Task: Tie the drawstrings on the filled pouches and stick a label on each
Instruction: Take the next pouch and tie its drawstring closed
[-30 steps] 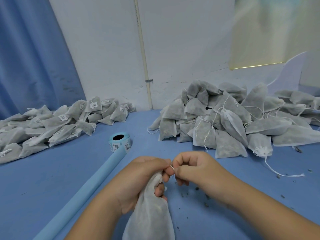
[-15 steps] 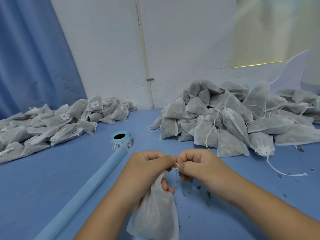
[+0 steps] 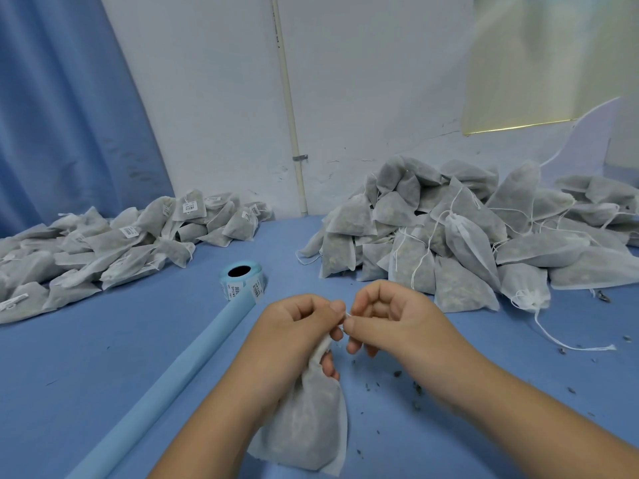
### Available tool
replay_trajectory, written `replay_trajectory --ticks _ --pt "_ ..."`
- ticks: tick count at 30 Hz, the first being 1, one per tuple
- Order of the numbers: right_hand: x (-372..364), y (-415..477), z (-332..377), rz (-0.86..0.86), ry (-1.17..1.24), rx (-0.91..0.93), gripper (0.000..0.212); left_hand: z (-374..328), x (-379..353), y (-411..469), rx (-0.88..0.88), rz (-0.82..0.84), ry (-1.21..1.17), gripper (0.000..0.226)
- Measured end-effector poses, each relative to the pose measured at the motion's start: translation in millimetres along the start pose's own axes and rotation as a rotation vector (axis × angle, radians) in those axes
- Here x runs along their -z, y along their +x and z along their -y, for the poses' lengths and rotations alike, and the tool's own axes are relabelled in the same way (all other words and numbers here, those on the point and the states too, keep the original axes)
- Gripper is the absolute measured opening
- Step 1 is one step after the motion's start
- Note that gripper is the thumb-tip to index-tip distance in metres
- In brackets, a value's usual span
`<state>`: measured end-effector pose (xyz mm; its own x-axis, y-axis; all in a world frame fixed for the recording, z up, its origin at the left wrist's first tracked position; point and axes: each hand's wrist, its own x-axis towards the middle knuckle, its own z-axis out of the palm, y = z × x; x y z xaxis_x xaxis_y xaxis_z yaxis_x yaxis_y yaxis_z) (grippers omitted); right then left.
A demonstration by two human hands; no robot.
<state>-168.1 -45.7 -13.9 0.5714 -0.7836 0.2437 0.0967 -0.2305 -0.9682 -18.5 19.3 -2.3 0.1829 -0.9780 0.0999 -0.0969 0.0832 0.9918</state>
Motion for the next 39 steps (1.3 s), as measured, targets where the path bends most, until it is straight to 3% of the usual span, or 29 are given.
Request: replay_trajectory --ticks 7,12,17,25,31,39 --pt "-4.3 -2.7 -2.3 -0.141 -0.172 -0.007 0.009 3.7 -3.1 1.7 -0.067 -0.065 0.16 0.028" --pt "-6.7 -3.1 -4.3 -0.116 -0.346 0.065 0.015 5.5 -4.1 2.6 -0.123 -0.128 0.268 0.025" --pt "-6.9 -4.0 -1.2 -0.068 -0.283 -0.018 0.017 7.4 -5.9 2.6 -0.173 -0.218 0.356 0.026" --pt "-2.8 -4.4 6.4 -0.077 -0.187 -0.123 0.018 7.5 -4.5 2.1 -0.189 -0.171 0.498 0.029" --pt "-3.1 -3.2 2.9 -0.085 -0.223 -0.104 0.018 6.6 -3.8 3.7 -0.053 -0.135 0.339 0.031" --pt "-7.5 -3.1 -4.2 -0.209 -0.321 0.091 0.017 4.3 -7.5 0.7 0.108 -0.042 0.012 0.041"
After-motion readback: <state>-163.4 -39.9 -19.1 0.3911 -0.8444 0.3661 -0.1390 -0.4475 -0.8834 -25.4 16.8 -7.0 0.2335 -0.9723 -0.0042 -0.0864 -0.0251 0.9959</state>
